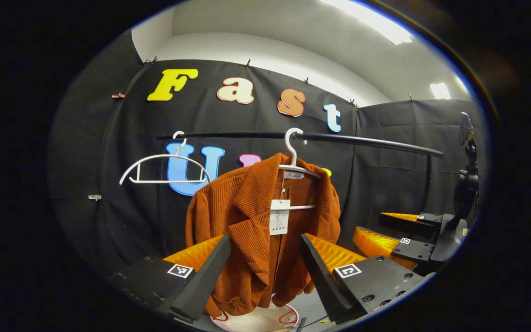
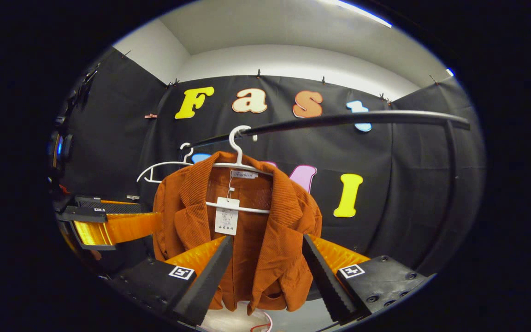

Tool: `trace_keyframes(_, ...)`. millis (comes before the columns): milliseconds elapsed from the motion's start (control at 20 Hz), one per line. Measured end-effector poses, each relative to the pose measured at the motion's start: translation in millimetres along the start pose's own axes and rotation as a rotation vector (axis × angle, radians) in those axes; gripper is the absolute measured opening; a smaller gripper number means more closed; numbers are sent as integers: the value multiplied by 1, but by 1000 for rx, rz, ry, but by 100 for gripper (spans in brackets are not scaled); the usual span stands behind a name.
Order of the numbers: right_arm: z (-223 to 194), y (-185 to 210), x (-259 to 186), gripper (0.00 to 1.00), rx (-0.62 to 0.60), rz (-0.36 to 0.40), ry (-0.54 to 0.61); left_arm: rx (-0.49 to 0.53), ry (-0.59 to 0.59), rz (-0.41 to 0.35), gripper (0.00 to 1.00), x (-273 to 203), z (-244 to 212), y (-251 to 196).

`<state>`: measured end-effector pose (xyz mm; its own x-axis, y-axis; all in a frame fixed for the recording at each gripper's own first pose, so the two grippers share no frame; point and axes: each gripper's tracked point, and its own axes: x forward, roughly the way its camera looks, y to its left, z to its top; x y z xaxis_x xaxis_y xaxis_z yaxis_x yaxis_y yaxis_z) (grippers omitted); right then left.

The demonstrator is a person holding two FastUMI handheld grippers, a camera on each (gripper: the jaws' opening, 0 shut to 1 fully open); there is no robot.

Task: Grasp the clothes on the hanger with both hands and then place them into the laundry hamper below.

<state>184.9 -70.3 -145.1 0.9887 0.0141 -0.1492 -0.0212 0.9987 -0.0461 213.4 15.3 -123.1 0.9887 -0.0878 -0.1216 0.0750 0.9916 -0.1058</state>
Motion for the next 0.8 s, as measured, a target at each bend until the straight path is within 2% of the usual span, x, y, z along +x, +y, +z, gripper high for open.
trace_keyframes(200, -37, -19, 38, 98, 31, 24, 57, -35, 32, 87, 96, 37, -25, 15)
trace_keyframes(350, -68, -20, 56, 98, 54, 62, 141, -32, 74, 123, 94, 59, -46, 24)
trace_keyframes(550, -88, -15, 67, 98, 67, 127, 183, -59, 81, 128, 94, 77, -56, 24)
trace_keyframes(800, -94, -7, 95, 98, 81, 155, 192, -61, 37, 107, 94, 102, -49, 2)
